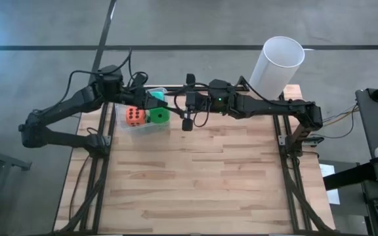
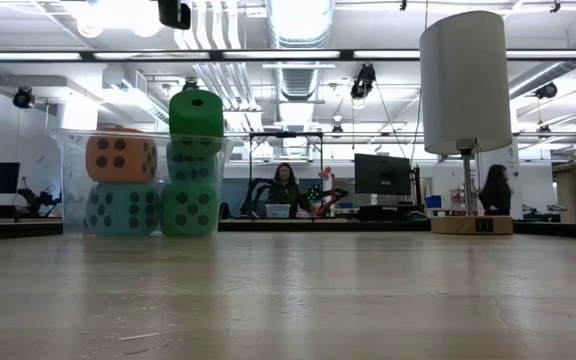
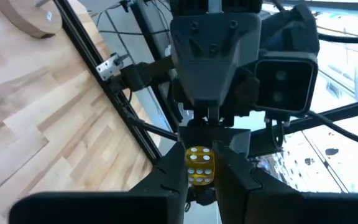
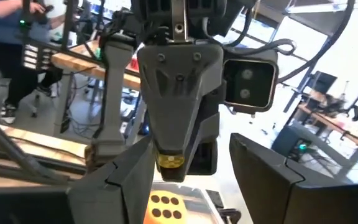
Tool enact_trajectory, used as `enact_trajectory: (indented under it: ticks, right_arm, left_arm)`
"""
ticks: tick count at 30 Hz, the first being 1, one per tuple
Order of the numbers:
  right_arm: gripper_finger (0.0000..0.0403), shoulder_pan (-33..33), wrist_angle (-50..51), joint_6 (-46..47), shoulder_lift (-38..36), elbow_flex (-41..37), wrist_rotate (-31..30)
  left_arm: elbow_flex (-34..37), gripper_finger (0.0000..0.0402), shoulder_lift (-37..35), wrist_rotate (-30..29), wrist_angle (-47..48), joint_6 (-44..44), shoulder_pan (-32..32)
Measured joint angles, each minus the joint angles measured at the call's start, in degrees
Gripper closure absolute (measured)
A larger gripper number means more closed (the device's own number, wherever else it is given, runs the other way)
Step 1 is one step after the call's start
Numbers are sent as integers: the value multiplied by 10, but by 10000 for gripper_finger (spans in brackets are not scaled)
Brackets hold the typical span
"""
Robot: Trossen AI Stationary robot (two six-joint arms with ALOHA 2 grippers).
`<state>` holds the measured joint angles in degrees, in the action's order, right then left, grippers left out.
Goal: Pick & Place Dice
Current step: Put the small yellow dice into the transparent bin
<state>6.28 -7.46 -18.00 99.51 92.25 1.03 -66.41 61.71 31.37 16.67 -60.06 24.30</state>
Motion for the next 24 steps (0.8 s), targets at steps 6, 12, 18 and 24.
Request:
enact_trajectory:
  ticks: [6,12,18,24]
  right_arm:
    - [187,0,2,-2,-1,0,1]
    - [173,-1,58,-15,-28,0,1]
    - [163,-1,137,-7,-75,1,5]
    - [158,-1,203,14,-117,1,4]
  left_arm:
    - [0,347,0,0,1,0,1]
    - [0,347,-4,0,0,3,7]
    - [0,347,-16,-1,19,37,39]
    - [0,347,-27,-43,137,115,78]
